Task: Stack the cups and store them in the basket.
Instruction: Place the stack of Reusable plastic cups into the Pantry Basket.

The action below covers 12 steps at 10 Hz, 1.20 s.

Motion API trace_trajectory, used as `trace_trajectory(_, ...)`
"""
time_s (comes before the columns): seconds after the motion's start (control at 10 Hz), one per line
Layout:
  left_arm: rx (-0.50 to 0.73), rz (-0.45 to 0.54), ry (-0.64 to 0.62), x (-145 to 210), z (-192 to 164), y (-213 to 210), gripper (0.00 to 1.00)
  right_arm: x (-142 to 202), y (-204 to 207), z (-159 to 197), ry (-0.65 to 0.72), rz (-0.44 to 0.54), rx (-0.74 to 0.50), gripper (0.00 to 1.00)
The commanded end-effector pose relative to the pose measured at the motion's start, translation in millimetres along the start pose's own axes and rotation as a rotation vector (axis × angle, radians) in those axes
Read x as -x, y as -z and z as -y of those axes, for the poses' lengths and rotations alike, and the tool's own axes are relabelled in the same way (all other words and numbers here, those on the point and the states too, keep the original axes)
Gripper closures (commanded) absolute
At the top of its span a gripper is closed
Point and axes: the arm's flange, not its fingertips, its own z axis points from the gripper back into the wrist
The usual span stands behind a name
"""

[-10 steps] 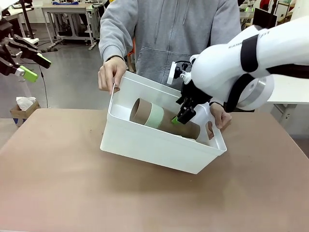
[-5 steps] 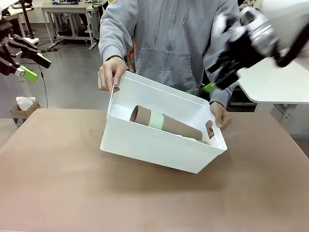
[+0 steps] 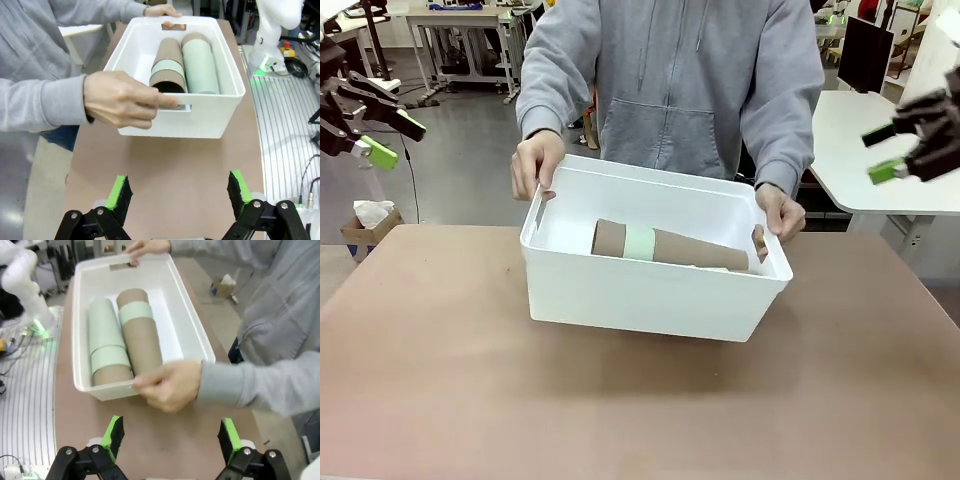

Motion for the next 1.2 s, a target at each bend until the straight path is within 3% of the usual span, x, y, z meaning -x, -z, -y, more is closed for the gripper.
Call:
trace_trajectory(0.0, 0.003, 0.004, 0.004, -1, 1, 0, 0.0, 38, 4, 3, 0.005, 0.052, -0.023, 0.0)
trace_trajectory(0.2, 0.003, 0.004, 0.004, -1, 1, 0, 0.0, 63, -1, -2, -0.003, 0.066, -0.003, 0.0)
trace_trajectory(0.3, 0.003, 0.004, 0.004, -1, 1, 0, 0.0, 45, -5, 0, 0.029, 0.029, -0.016, 0.0)
trace_trajectory(1.1, 0.003, 0.004, 0.004, -1, 1, 0, 0.0, 45, -5, 0, 0.029, 0.029, -0.016, 0.0)
